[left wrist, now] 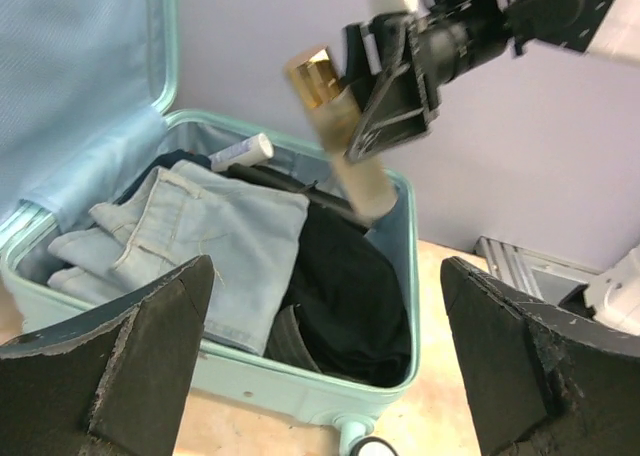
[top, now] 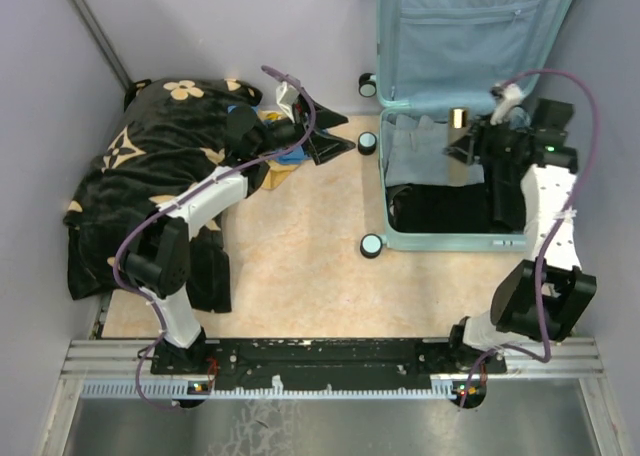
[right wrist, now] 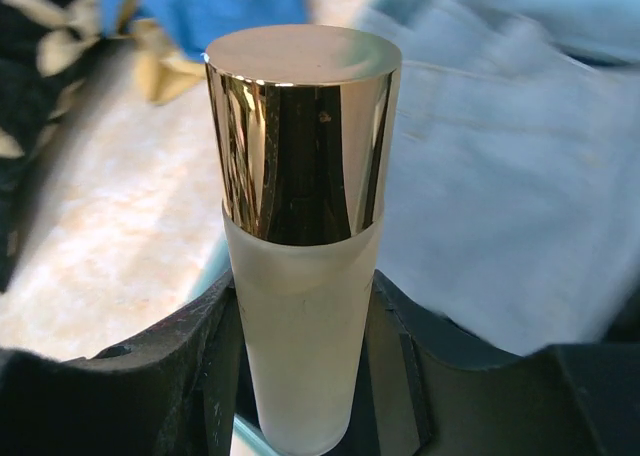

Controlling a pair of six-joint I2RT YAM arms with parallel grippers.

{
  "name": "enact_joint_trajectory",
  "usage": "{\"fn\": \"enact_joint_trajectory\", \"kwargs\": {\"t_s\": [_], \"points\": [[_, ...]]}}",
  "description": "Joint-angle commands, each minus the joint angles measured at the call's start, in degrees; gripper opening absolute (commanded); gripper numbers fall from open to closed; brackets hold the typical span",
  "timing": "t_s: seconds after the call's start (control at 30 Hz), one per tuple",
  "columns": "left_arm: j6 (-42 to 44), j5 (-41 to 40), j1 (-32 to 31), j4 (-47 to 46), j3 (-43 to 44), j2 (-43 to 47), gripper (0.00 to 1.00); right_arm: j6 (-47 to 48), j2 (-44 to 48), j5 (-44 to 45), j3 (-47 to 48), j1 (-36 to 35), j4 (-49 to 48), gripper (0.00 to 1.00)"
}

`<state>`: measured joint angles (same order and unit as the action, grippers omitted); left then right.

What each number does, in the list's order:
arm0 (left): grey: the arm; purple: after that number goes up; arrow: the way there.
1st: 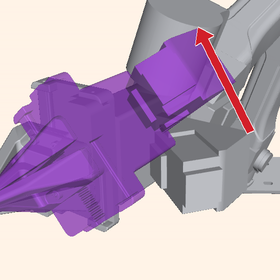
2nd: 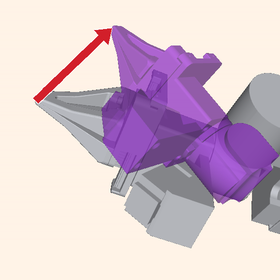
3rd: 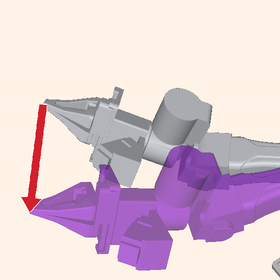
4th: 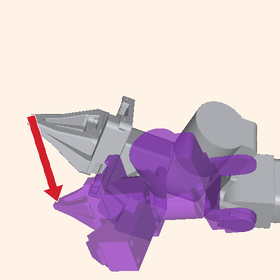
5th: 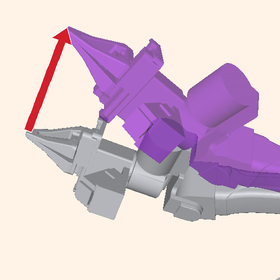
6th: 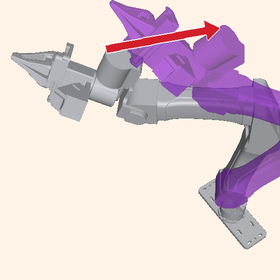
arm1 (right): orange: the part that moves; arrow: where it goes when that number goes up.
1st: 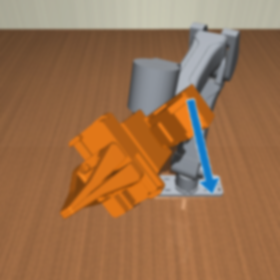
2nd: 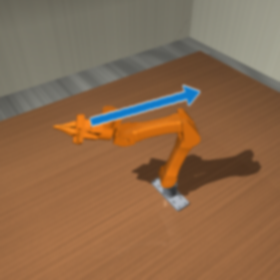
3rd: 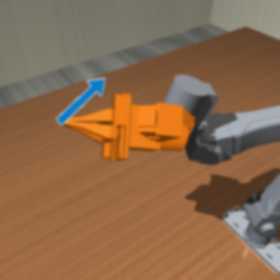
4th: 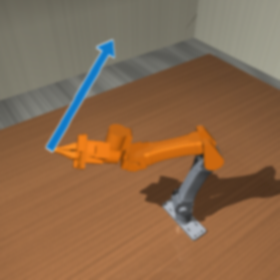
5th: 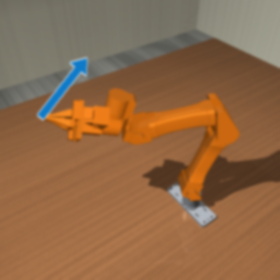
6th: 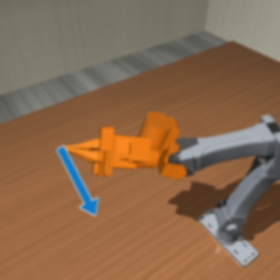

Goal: Pack the luggage

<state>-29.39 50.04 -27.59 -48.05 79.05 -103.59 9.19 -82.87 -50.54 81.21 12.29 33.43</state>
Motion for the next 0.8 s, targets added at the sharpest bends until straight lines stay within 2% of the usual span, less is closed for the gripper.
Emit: {"fn": "enact_joint_trajectory", "kwargs": {"t_s": [0.0, 0.1, 0.23, 0.37, 0.57, 0.63, 0.77], "points": [[8.66, -3.15, -0.09, 9.11, -0.32, 0.85, 1.0, 9.81, 1.02, 2.43, 9.58, 10.02, 15.81, 0.12], [12.53, -5.14, -0.38, 14.66, 0.52, -0.26, 1.0, 13.31, -4.23, 7.26, 15.73, 14.51, 24.42, 0.12], [15.83, -8.0, -0.91, 21.35, 2.47, -2.59, 1.0, 16.87, -9.59, 15.13, 19.57, 17.23, 28.27, 0.11], [19.22, -10.08, -0.97, 25.6, 3.4, -4.29, 1.0, 20.99, -15.72, 23.72, 20.95, 17.56, 29.07, 0.11], [24.31, -13.36, -0.99, 29.91, 3.57, -4.55, 1.0, 22.48, -21.08, 32.21, 20.32, 18.03, 24.11, 0.12], [25.08, -13.72, -0.97, 30.66, 3.59, -4.5, 1.0, 22.28, -23.12, 34.04, 20.7, 17.98, 22.88, 0.2], [24.37, -13.44, -0.48, 32.65, 4.49, -5.45, 1.0, 21.2, -25.25, 34.26, 23.23, 18.03, 21.29, 0.59]]}}
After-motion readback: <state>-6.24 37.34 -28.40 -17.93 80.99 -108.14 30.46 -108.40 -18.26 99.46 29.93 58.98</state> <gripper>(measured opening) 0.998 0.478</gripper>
